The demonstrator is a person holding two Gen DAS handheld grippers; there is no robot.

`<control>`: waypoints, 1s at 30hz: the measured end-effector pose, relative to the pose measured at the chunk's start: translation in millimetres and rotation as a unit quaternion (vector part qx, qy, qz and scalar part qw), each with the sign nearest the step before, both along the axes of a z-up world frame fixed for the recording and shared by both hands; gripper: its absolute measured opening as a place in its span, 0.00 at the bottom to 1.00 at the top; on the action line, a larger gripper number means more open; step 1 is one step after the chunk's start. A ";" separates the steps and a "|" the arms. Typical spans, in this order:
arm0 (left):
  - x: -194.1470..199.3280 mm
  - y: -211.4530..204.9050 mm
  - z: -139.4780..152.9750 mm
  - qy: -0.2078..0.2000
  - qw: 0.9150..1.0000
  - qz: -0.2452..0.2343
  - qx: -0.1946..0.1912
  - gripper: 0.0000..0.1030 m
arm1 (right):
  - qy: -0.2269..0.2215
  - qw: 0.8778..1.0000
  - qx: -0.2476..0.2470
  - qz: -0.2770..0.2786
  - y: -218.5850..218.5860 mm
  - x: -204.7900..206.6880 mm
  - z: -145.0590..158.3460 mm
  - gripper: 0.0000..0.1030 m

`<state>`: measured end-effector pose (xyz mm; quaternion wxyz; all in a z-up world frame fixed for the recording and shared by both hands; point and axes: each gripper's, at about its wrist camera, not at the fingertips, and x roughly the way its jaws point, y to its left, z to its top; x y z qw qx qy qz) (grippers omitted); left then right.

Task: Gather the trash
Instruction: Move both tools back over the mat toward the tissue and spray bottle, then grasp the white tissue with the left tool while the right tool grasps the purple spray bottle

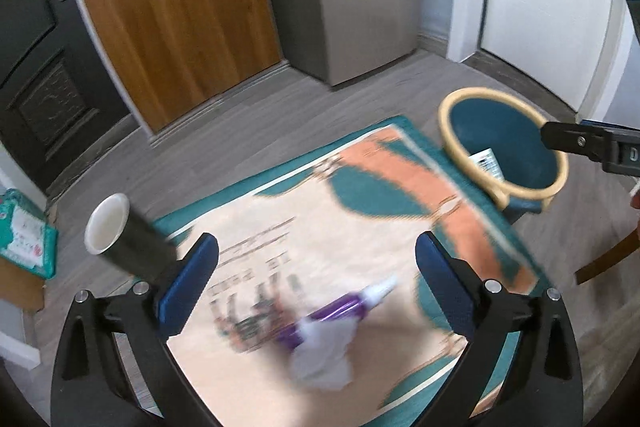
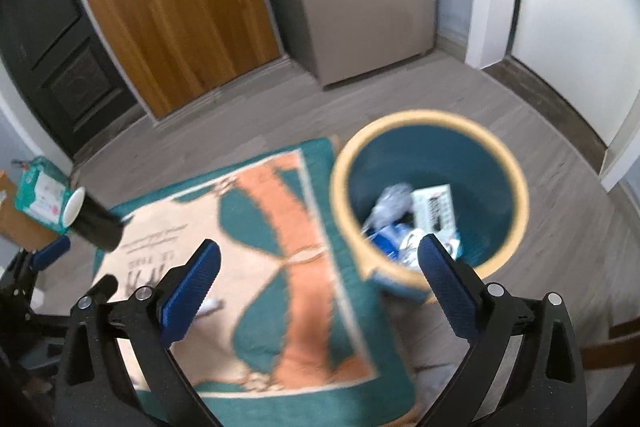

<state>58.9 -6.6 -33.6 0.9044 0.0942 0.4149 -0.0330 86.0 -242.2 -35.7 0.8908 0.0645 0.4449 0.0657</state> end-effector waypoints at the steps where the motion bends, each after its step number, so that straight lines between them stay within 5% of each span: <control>1: -3.6 9.2 -1.5 0.001 1.000 0.007 0.005 0.94 | 0.006 1.000 -0.002 0.007 12.3 -3.4 -3.2 0.95; 10: -29.1 80.3 -9.9 0.005 0.998 0.066 0.009 0.94 | 0.036 0.999 -0.009 0.035 74.1 -9.4 -24.0 0.95; 18: -31.7 126.6 -14.3 0.014 0.993 0.115 -0.038 0.94 | 0.082 0.995 -0.016 0.050 107.0 -2.6 -60.8 0.95; 24: -29.0 124.7 -27.2 0.031 0.994 0.094 -0.050 0.94 | 0.109 0.992 -0.021 0.057 123.6 3.1 -82.5 0.94; 30: -27.0 94.5 -70.1 0.095 0.992 0.042 -0.077 0.89 | 0.108 0.993 -0.036 0.034 118.3 15.7 -85.4 0.94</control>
